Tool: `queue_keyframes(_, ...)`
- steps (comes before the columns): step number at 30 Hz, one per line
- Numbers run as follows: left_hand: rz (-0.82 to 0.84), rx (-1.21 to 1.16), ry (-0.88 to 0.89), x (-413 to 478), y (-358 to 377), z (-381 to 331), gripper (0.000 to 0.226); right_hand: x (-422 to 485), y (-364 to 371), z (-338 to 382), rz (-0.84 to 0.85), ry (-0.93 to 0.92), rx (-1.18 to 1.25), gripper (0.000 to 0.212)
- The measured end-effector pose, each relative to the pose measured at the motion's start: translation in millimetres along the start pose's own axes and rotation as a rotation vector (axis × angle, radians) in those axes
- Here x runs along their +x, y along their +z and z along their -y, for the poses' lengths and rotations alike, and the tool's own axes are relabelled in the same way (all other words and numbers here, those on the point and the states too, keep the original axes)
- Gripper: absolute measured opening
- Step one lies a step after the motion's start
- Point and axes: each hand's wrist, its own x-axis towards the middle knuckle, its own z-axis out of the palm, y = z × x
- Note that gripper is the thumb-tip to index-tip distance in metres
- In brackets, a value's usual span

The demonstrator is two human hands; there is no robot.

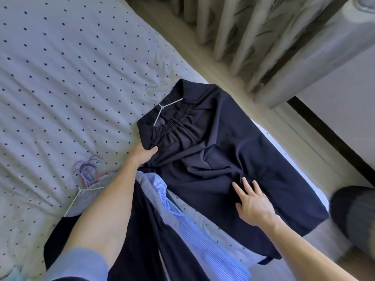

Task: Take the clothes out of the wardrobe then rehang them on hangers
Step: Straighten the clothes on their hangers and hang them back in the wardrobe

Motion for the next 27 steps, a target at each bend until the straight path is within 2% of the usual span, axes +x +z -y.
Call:
queue_keyframes(3, -0.073, 0.069, 0.057, -33, 1, -3, 0.057, -8, -7, 2, 0.021, 0.01, 0.032, 0.066)
queue_keyframes(6, -0.158, -0.034, 0.17, -85, 10, -14, 0.053, -28, -25, 9, 0.016, 0.012, 0.21, 0.061)
queue_keyframes(11, -0.179, 0.037, 0.379, -193, 34, -38, 0.048, -94, -60, 35, -0.255, -0.092, 0.571, 0.059)
queue_keyframes(16, -0.281, 0.172, 0.69, -293, 74, -41, 0.025, -157, -85, 57, -0.377, -0.166, 1.06, 0.052)
queue_keyframes(18, -0.228, 0.273, 0.793, -321, 91, -33, 0.029, -175, -85, 54, -0.446, -0.163, 1.115, 0.042)
queue_keyframes(21, -0.097, 0.471, 0.892, -351, 105, -26, 0.037, -196, -73, 35, -0.526, -0.064, 1.088, 0.029)
queue_keyframes(25, 0.209, 0.773, 0.928, -378, 100, -45, 0.063, -233, -27, -13, -0.574, 0.023, 1.157, 0.017)
queue_keyframes(27, 0.226, 0.8, 1.019, -399, 100, -68, 0.055, -262, 3, -42, -0.632, 0.055, 1.156, 0.015)
